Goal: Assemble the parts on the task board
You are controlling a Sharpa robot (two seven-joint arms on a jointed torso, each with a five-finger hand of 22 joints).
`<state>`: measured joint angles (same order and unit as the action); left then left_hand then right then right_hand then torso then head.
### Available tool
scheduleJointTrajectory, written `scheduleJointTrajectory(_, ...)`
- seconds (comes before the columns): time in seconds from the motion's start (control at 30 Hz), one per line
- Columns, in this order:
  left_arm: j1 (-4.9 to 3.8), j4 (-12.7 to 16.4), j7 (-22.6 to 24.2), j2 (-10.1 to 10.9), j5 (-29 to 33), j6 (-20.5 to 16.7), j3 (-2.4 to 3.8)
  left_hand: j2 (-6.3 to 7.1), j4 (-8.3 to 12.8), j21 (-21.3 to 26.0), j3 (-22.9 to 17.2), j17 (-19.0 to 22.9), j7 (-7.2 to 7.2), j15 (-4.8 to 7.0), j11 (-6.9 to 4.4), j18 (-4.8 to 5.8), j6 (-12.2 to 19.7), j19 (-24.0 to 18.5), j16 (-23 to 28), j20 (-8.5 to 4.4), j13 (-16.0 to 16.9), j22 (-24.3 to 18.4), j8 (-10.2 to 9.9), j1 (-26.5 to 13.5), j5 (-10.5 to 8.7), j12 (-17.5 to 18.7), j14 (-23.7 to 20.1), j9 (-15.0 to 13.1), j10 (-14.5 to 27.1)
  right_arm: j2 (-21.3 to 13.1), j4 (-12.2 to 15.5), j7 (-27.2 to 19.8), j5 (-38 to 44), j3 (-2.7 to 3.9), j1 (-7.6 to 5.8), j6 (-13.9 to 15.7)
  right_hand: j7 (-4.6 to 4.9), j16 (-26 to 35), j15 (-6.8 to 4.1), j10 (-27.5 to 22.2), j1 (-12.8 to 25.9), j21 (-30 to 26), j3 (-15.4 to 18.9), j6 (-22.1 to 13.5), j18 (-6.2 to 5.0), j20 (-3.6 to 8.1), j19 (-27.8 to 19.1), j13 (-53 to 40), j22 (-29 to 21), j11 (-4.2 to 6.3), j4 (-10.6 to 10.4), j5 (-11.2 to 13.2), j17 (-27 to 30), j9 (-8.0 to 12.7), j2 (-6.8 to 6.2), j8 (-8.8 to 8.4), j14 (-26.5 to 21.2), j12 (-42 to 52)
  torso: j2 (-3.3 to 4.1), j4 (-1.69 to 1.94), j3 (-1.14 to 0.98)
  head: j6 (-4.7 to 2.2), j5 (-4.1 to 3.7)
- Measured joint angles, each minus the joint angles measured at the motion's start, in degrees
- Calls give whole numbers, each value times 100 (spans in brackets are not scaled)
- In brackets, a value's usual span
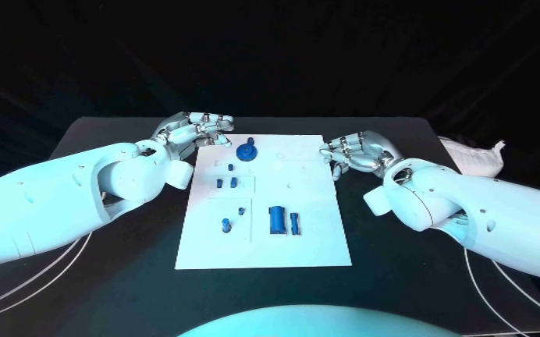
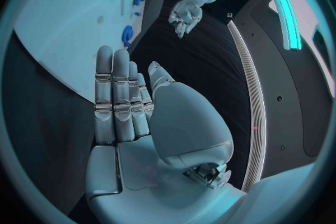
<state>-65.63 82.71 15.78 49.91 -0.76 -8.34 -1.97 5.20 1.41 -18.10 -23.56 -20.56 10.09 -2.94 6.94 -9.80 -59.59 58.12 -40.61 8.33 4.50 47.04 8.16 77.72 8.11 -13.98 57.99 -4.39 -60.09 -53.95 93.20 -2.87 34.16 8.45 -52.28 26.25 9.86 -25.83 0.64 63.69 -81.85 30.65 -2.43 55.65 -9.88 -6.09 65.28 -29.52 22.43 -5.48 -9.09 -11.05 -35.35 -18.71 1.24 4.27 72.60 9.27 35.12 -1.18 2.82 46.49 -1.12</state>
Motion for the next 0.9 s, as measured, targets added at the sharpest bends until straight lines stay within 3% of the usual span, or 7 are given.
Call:
scheduleJointTrajectory(0.1,19,-200,100,-94,90,-101,1,-23,-48,383,-48,365,1,-150,32,-1,0,-374,747,111,-62,-307,-9,-23,-19,72,-189,13,32,161,-349,-468,-620,0,-63,-35,37,778,146,79,-30,-640,-119,3,3,-144,-109,631,-454,-81,35,69,513,130,-30,-31,-186,-384,-80,-20,12,-32,29)
scheduleJointTrajectory(0.3,41,-514,313,-268,247,-308,3,-23,-92,1227,-128,997,31,-373,115,-1,117,-849,2230,468,-89,-1240,-279,-23,-39,498,-103,44,-51,492,-917,-1111,-1347,-1,-111,-191,96,2039,512,-56,-105,-1856,-338,-169,7,-544,-605,1641,-1287,-214,181,196,1574,477,-58,-53,-890,-544,-207,-31,29,-117,58)
scheduleJointTrajectory(0.47,60,-718,457,-409,354,-461,3,-4,-134,1434,-117,1264,52,-460,177,-1,137,-1038,2799,616,-89,-1748,-402,-42,-39,773,-121,51,-12,711,-1292,-1424,-1610,-1,-139,-315,88,2216,575,-67,-103,-2268,-482,-194,10,-627,-440,2208,-1635,-258,325,196,2181,726,-60,-53,-873,-543,-286,-31,20,-208,59)
scheduleJointTrajectory(0.63,68,-821,567,-506,430,-598,2,-13,-136,1445,-41,1432,29,-522,253,-1,254,-1209,3117,652,-101,-2125,-441,-93,-39,961,-151,71,69,860,-1572,-1604,-1729,5,-158,-406,76,2216,516,-75,123,-2368,-564,-223,13,-579,-263,2486,-1778,-252,412,212,2472,864,-62,-60,-720,-546,-329,-28,2,-311,51)
scheduleJointTrajectory(0.77,73,-798,559,-490,428,-618,2,-233,-141,1613,310,1550,-116,-413,123,9,1072,-1876,3265,447,-258,-2503,-612,-1201,-153,1157,-953,234,926,840,-1528,-1599,-1738,-28,-169,-383,-73,2380,337,-949,1276,-2483,-444,-962,13,-411,-1144,2698,-1985,-141,629,348,2632,1009,-91,-227,-1638,-718,-329,-27,-1,-311,52)
scheduleJointTrajectory(0.8,83,-773,558,-489,426,-635,4,-277,-141,1645,396,1614,-155,-384,92,95,1276,-2038,3296,393,-287,-2594,-646,-1473,-179,1191,-1153,267,1134,837,-1499,-1599,-1752,-56,-186,-361,-110,2414,277,-1170,1558,-2501,-406,-1152,69,-369,-1366,2738,-2025,-113,667,381,2670,1046,-95,-259,-1869,-750,-329,-24,-4,-327,53)
scheduleJointTrajectory(0.9,118,-673,558,-489,420,-710,18,-371,-140,1700,622,1778,-255,-306,2,155,1814,-2473,3382,249,-350,-2836,-709,-2193,-254,1271,-1688,332,1693,840,-1394,-1609,-1811,-140,-247,-277,-211,2460,143,-1776,2324,-2656,-321,-1663,150,-256,-1965,2823,-2109,-35,751,464,2769,1142,-105,-320,-2494,-817,-329,-16,-20,-397,59)
